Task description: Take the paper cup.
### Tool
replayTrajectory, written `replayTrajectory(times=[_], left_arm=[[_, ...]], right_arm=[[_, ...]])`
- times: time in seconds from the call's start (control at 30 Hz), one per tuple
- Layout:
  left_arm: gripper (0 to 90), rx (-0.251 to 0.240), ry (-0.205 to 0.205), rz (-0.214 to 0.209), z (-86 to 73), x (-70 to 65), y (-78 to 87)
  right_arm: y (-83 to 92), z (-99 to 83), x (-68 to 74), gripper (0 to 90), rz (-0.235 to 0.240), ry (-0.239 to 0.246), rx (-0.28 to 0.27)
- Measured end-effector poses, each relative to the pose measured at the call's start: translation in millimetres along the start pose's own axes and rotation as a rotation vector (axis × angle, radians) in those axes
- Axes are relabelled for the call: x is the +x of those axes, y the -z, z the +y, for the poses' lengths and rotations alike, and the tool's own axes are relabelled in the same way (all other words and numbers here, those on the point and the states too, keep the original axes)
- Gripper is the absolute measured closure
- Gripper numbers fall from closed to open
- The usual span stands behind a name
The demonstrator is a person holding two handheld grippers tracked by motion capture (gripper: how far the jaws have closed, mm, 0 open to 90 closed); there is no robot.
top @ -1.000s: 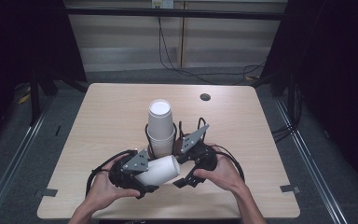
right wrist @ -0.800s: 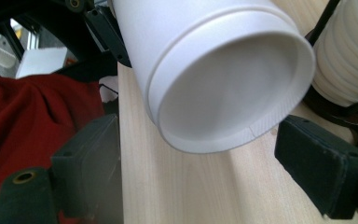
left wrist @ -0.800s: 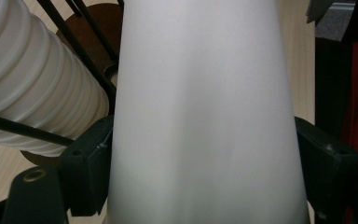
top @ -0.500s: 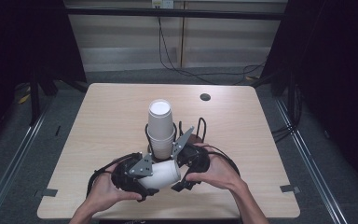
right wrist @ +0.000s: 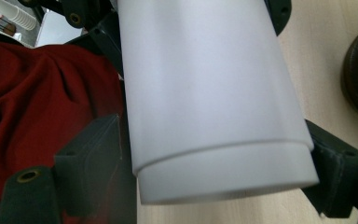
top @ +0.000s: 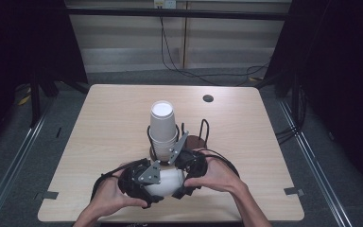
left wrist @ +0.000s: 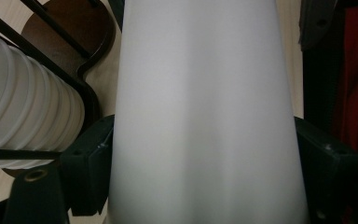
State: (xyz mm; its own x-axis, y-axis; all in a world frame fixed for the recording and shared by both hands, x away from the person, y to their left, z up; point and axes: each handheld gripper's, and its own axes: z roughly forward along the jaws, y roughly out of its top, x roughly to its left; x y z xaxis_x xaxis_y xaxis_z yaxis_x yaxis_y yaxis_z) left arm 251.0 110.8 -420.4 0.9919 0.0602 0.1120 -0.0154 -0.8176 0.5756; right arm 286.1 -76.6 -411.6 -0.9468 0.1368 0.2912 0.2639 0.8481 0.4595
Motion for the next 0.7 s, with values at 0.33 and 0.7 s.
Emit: replayTrajectory(times=[0.33, 0.7], left_arm=[[18.3, -0.011, -0.001, -0.005, 0.7, -1.4, 0.2], [18.3, -0.030, -0.014, -0.012, 1.6, -2.3, 0.7]], right_arm=[[-2.0, 1.3, -2.1, 17.5, 0.020, -0.009, -0.005], [-4.9, 4.5, -1.4, 22.0, 0.034, -0.006, -0.018]])
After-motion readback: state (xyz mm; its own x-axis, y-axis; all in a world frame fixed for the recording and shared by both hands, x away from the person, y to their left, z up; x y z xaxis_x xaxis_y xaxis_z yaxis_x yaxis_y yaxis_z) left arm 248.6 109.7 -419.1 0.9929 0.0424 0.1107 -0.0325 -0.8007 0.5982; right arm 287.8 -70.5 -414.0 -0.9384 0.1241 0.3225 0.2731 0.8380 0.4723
